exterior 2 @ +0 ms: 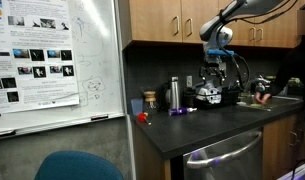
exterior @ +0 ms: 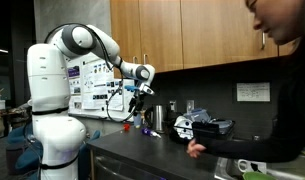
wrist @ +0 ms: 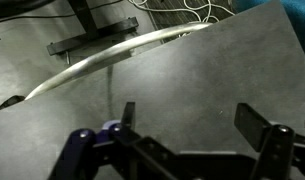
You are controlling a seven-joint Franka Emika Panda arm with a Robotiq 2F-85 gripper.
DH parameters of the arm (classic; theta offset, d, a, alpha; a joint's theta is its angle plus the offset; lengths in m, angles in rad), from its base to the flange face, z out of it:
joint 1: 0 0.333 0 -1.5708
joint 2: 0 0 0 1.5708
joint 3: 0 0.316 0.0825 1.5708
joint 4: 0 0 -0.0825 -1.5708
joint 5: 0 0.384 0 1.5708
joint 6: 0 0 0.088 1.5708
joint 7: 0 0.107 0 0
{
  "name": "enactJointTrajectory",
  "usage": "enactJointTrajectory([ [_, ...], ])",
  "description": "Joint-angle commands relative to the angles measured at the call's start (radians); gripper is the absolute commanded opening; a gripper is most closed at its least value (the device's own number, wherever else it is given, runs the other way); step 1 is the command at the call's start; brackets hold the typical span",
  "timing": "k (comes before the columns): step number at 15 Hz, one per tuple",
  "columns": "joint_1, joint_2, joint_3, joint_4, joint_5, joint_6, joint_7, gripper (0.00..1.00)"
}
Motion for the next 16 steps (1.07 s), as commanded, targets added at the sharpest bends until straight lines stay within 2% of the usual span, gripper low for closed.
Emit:
enactJointTrajectory([
  [1,-0.006,0.048,-0.004,0.056,0.014,-0.012,0.029,1.00],
  [16,-0.002,0.251,-0.016,0.252,0.015,-0.013,0.138,1.00],
])
